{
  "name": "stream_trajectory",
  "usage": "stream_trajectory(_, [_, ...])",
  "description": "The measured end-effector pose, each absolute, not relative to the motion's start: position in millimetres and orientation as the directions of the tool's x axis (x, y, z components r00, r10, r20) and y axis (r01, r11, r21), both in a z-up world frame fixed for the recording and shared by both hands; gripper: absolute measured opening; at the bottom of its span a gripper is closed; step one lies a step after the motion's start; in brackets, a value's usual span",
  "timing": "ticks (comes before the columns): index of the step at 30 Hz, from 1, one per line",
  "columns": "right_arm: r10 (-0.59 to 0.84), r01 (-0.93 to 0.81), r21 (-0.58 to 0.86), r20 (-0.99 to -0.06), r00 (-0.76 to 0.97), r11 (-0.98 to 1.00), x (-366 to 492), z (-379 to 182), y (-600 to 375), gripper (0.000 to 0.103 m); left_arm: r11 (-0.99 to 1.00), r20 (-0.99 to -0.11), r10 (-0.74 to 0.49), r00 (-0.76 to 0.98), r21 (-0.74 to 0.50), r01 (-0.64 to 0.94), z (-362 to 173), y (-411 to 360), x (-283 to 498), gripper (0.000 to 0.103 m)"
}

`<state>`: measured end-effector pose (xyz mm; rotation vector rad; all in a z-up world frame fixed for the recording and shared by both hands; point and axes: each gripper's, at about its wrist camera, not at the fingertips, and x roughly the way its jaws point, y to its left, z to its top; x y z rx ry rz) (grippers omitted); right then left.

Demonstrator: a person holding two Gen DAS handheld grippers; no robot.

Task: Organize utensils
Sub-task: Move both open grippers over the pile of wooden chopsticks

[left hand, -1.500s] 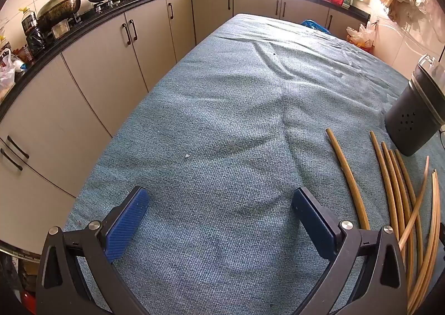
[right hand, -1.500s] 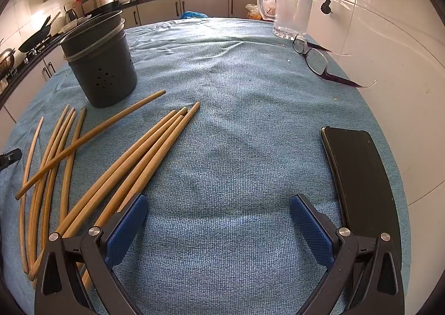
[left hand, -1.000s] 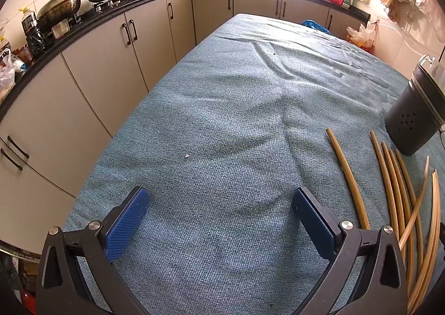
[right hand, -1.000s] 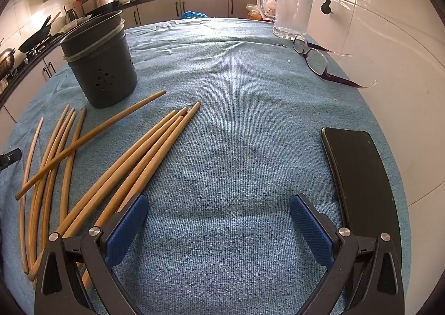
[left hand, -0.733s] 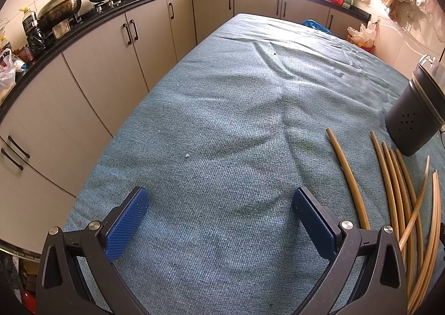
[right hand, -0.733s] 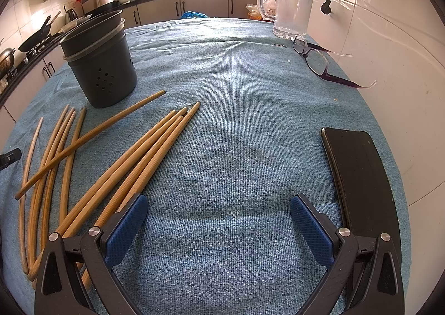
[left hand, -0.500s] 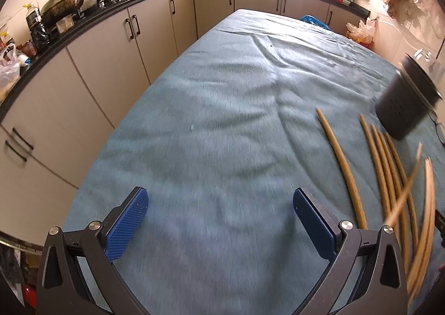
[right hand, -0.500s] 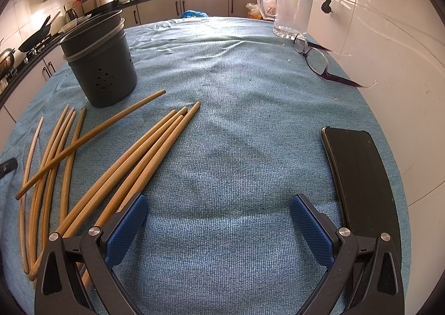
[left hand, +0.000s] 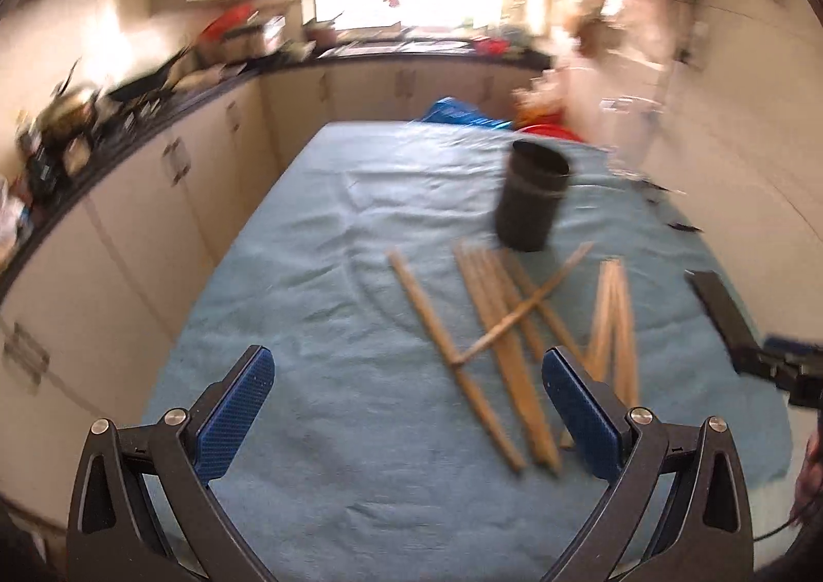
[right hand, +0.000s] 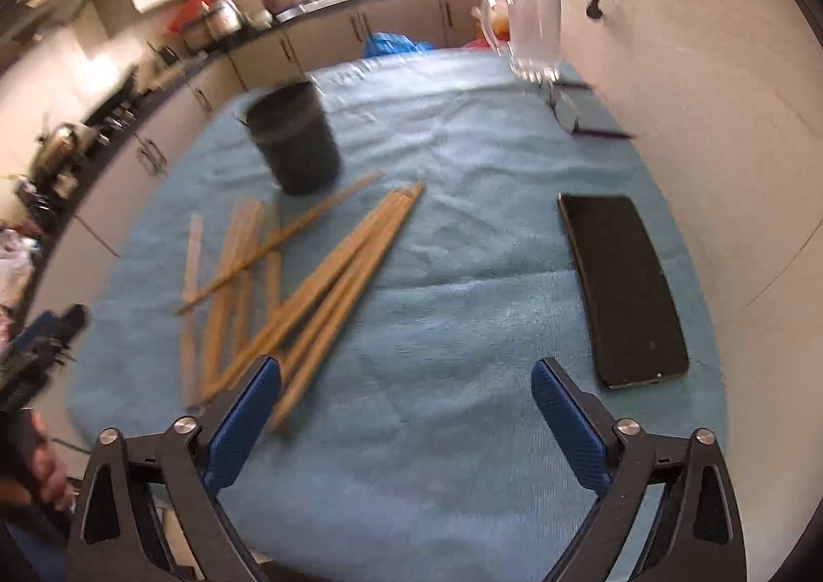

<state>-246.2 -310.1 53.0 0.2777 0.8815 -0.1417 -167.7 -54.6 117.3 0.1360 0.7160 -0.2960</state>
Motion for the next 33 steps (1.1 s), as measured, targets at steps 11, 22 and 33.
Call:
stream_trajectory(11, [0.045, 0.137, 0.182, -0.743, 0.668, 0.974, -271.2, 74.0, -318.8, 0.092, 0.923, -0.675, -0.263, 0.689, 0.033, 0.384, 121.9, -103.8, -196.7, 0.103])
stream_trajectory(22, [0.06, 0.133, 0.2, -0.738, 0.672, 0.971, -275.5, 82.7, -304.3, 0.092, 0.882, -0.667, -0.326, 0.67, 0.041, 0.47, 134.9, -92.9, -189.9, 0.103])
stream_trajectory(33, [-0.044, 0.244, 0.181, -0.713, 0.699, 0.953, -276.6, 96.4, -266.8, 0.092, 0.833, -0.629, -0.415, 0.657, 0.028, 0.552, 139.9, -63.0, -168.1, 0.103])
